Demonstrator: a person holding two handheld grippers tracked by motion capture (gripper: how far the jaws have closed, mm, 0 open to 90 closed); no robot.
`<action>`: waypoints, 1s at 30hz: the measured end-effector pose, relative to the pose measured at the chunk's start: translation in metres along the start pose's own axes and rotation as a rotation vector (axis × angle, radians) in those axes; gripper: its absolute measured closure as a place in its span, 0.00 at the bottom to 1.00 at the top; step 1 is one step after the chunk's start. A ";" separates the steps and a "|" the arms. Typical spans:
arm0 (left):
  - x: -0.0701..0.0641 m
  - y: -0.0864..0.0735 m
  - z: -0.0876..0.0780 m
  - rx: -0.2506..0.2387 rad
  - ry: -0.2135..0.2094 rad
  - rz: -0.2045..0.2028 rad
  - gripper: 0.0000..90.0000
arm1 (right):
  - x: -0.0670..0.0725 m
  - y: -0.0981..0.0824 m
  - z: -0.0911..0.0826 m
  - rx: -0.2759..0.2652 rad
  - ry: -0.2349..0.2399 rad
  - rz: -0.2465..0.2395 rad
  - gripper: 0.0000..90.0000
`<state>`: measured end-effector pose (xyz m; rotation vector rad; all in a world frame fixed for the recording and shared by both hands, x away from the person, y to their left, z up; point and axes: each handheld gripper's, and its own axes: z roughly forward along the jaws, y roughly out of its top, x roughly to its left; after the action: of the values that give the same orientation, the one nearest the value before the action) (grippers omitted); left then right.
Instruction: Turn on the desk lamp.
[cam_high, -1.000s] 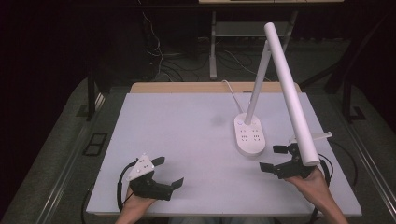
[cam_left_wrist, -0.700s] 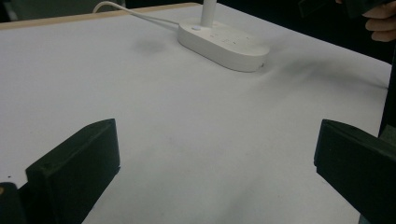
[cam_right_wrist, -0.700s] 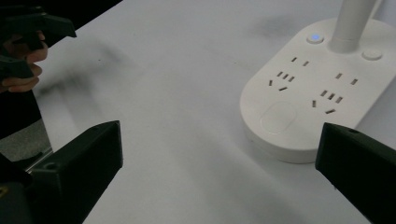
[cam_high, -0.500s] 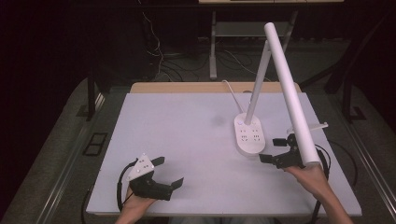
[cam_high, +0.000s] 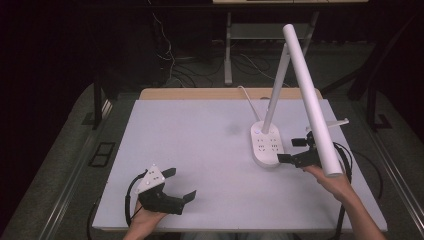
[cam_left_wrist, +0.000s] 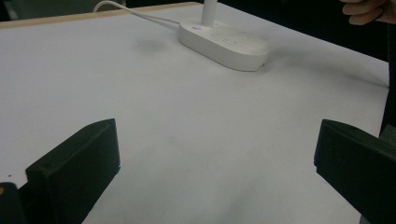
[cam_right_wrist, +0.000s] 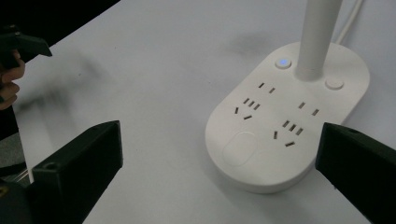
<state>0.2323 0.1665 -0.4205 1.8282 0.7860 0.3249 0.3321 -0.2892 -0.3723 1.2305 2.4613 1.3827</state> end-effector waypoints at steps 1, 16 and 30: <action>0.000 0.000 0.000 0.001 -0.001 -0.001 0.00 | -0.002 0.001 0.001 -0.004 0.001 0.004 0.00; 0.000 0.000 0.000 0.002 -0.003 -0.005 0.00 | -0.019 0.018 0.005 0.006 -0.021 0.023 0.00; 0.000 0.000 0.000 0.002 -0.004 -0.001 0.00 | -0.035 0.041 0.009 0.030 -0.064 0.020 0.10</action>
<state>0.2326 0.1668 -0.4205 1.8295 0.7850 0.3198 0.3847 -0.2947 -0.3582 1.2882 2.4424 1.2937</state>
